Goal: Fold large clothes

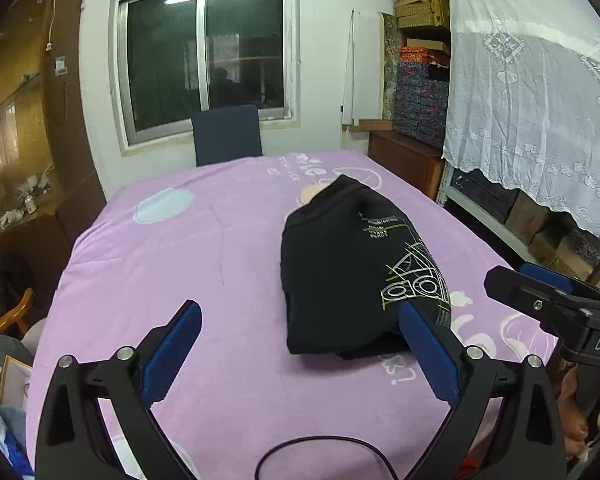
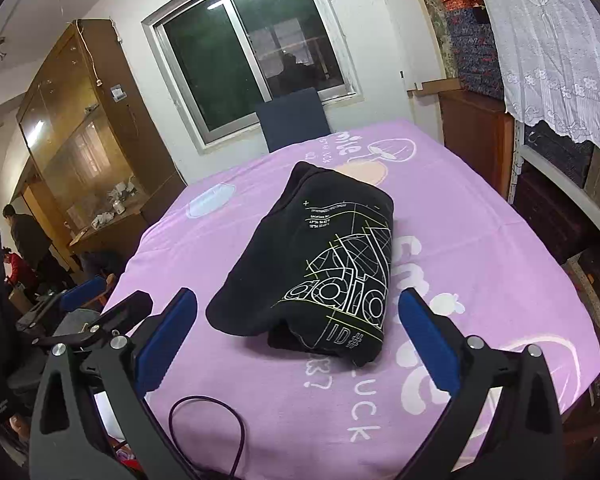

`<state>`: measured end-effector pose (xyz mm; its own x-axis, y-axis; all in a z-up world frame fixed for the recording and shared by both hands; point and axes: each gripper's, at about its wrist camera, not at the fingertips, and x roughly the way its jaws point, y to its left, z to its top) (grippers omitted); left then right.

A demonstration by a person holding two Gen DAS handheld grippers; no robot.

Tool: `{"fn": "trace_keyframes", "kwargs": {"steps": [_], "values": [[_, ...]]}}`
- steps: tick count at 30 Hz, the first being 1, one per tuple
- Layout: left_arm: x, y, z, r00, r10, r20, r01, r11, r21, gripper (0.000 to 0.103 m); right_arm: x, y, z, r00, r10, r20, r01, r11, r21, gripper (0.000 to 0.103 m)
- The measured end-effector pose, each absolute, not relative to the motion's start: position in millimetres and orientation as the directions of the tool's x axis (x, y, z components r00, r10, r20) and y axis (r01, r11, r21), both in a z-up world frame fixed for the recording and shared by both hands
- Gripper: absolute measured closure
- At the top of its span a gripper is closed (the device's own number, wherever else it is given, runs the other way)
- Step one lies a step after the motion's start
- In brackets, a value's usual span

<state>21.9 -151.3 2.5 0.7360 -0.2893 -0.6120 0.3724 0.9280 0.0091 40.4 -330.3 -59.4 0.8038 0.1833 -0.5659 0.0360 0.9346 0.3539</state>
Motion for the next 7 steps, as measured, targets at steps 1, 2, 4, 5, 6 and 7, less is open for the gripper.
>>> {"fn": "trace_keyframes", "kwargs": {"steps": [1, 2, 4, 5, 6, 7], "values": [[22.7, -151.4, 1.7, 0.726, -0.293, -0.622, 0.373, 0.928, -0.002, 0.004, 40.3, -330.2, -59.6, 0.804, 0.180, -0.567, 0.039, 0.935, 0.352, 0.005], [23.7, -150.5, 1.0, 0.718, -0.295, -0.631, 0.369, 0.929, -0.015, 0.004, 40.1, -330.2, -59.6, 0.803, 0.178, -0.569, 0.041, 0.936, 0.351, 0.005], [24.3, -148.6, 0.7, 0.713, -0.297, -0.636, 0.363, 0.931, -0.028, 0.004, 38.7, -329.4, -59.6, 0.803, 0.174, -0.570, 0.044, 0.937, 0.347, 0.005], [24.5, -147.4, 1.3, 0.714, -0.292, -0.637, 0.357, 0.934, -0.028, 0.004, 38.3, -328.9, -58.7, 0.804, 0.172, -0.569, 0.043, 0.938, 0.345, 0.005], [24.2, -145.9, 2.1, 0.717, -0.287, -0.635, 0.349, 0.937, -0.029, 0.004, 37.0, -327.8, -57.4, 0.807, 0.168, -0.566, 0.041, 0.940, 0.339, 0.005], [23.7, -144.5, 3.0, 0.720, -0.284, -0.633, 0.345, 0.938, -0.029, 0.004, 35.5, -326.8, -56.2, 0.811, 0.163, -0.563, 0.040, 0.943, 0.331, 0.005]]}}
